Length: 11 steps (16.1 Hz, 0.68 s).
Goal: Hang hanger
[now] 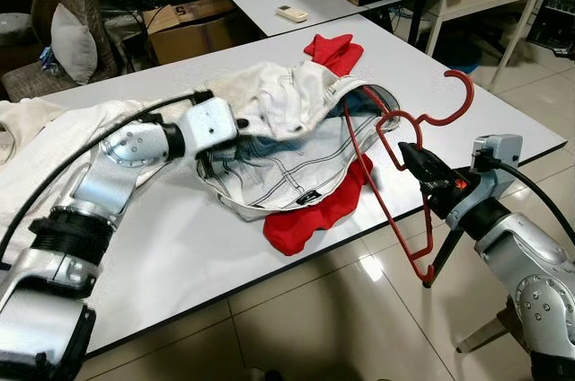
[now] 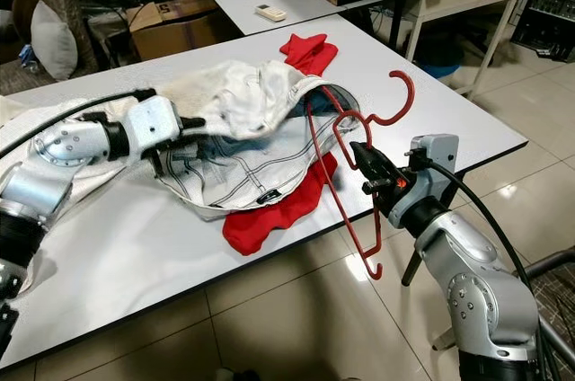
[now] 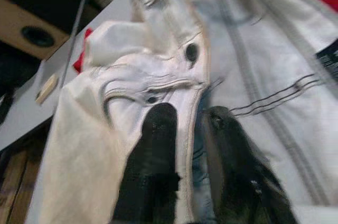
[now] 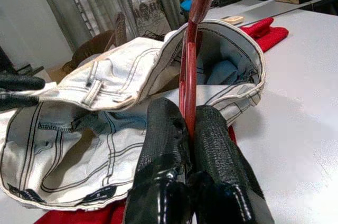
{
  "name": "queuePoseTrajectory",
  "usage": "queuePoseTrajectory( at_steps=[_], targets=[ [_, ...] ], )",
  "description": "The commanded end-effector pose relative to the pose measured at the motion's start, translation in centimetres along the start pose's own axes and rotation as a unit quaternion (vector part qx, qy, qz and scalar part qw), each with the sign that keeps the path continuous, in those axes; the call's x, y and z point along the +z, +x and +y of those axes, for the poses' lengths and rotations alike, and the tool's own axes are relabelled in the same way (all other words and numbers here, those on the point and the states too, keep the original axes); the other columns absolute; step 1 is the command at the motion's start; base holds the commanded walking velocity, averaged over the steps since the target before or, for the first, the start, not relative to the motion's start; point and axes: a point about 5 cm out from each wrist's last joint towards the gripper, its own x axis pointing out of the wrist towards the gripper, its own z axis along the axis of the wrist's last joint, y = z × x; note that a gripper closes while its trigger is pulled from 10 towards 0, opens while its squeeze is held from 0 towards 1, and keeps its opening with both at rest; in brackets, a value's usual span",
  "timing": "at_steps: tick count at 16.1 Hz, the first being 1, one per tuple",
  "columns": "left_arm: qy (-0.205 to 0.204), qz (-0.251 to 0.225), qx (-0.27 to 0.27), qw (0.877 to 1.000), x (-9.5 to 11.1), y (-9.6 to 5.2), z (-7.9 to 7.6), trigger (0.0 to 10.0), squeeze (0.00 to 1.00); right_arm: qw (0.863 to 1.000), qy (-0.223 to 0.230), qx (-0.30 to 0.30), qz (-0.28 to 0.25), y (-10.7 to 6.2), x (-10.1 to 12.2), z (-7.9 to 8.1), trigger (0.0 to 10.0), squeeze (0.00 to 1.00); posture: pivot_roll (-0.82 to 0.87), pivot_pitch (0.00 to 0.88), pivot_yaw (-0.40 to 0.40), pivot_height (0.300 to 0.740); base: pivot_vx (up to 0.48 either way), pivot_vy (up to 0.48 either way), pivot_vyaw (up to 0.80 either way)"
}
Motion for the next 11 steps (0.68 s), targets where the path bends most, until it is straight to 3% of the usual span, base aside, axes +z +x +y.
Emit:
queuePoseTrajectory(
  at_steps=[1, 2, 3, 5, 6, 7, 8, 11],
  targets=[
    [-0.039, -0.057, -0.003, 0.998, 1.5, 0.2, -0.3, 10.0, 1.00, 0.999, -0.007, 0.034, -0.028, 0.4, 1.3, 1.2, 10.0, 0.00, -0.20, 0.008, 0.121, 0.740, 0.000, 0.000, 0.00],
    [-0.072, -0.111, -0.035, 0.991, 2.9, 0.4, -1.3, 10.0, 1.00, 0.999, -0.005, 0.036, -0.031, 0.4, 1.4, 1.3, 10.0, 0.00, -0.20, 0.013, 0.122, 0.740, 0.000, 0.000, 0.00],
    [-0.081, -0.129, -0.055, 0.987, 3.4, 0.5, -1.9, 10.0, 1.00, 0.999, -0.004, 0.037, -0.033, 0.5, 1.5, 1.4, 10.0, 0.00, -0.20, 0.016, 0.123, 0.740, 0.000, 0.000, 0.00],
    [-0.091, -0.138, -0.062, 0.984, 4.0, 1.6, -2.8, 10.0, 1.00, 0.999, -0.005, 0.041, -0.034, 0.4, 1.6, 1.5, 10.0, 0.00, -0.20, 0.020, 0.124, 0.740, 0.000, 0.000, 0.00],
    [-0.070, -0.118, -0.024, 0.990, 3.9, 2.9, -2.9, 10.0, 1.00, 0.998, -0.005, 0.044, -0.037, 0.4, 1.7, 1.6, 10.0, 0.00, -0.20, 0.021, 0.123, 0.740, 0.000, 0.000, 0.00],
    [-0.021, -0.076, 0.027, 0.997, 3.4, 4.0, -2.7, 10.0, 0.08, 0.998, -0.004, 0.047, -0.040, 0.4, 1.8, 1.7, 10.0, 0.00, -0.20, 0.023, 0.122, 0.740, 0.000, 0.000, 0.00],
    [-0.005, -0.062, 0.042, 0.997, 3.2, 4.3, -2.7, 10.0, 0.00, 0.998, -0.003, 0.048, -0.041, 0.3, 1.9, 1.7, 10.0, 0.00, -0.20, 0.024, 0.125, 0.740, 0.000, 0.000, 0.00],
    [0.089, 0.022, 0.048, 0.995, 1.5, 4.9, -3.1, 10.0, 0.00, 0.998, -0.002, 0.047, -0.047, 0.3, 2.1, 1.7, 10.0, 0.00, -0.21, 0.025, 0.131, 0.740, 0.000, 0.000, 0.00]
  ],
)
